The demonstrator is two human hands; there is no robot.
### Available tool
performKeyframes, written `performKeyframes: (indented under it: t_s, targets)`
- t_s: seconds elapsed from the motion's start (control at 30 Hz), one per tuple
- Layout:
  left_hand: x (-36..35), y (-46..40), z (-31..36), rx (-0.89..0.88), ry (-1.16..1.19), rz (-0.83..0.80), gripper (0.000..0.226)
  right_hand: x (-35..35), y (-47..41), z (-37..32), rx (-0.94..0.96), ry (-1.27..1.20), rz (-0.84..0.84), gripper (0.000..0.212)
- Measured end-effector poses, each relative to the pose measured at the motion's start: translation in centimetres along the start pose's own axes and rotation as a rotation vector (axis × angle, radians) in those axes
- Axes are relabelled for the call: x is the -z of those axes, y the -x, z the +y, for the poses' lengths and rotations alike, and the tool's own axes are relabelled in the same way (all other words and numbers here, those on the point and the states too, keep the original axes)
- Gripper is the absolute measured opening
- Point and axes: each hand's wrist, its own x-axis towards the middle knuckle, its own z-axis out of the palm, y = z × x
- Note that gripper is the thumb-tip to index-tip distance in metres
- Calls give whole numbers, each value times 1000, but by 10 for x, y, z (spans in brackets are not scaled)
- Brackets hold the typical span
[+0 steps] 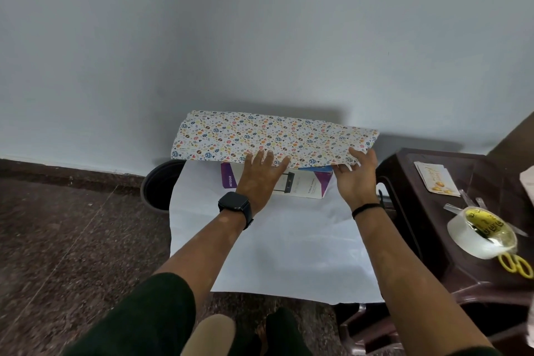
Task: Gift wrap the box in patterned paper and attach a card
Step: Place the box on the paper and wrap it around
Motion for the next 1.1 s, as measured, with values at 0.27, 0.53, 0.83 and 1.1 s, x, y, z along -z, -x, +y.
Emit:
performKeyframes:
  t_s: [0.27,0.53,0.83,1.1]
  targets:
    - [2,-1,2,0,0,-19,85,12,-3,1,72,-17,282,76]
    - [1,1,8,2,36,15,70,20,-5,11,59,67,403,79]
    - [2,-4,6,38,110,70,65,12,6,32,111,288,165,80]
    - [1,-12,5,85,122,86,63,1,-10,36,120,454,307,20]
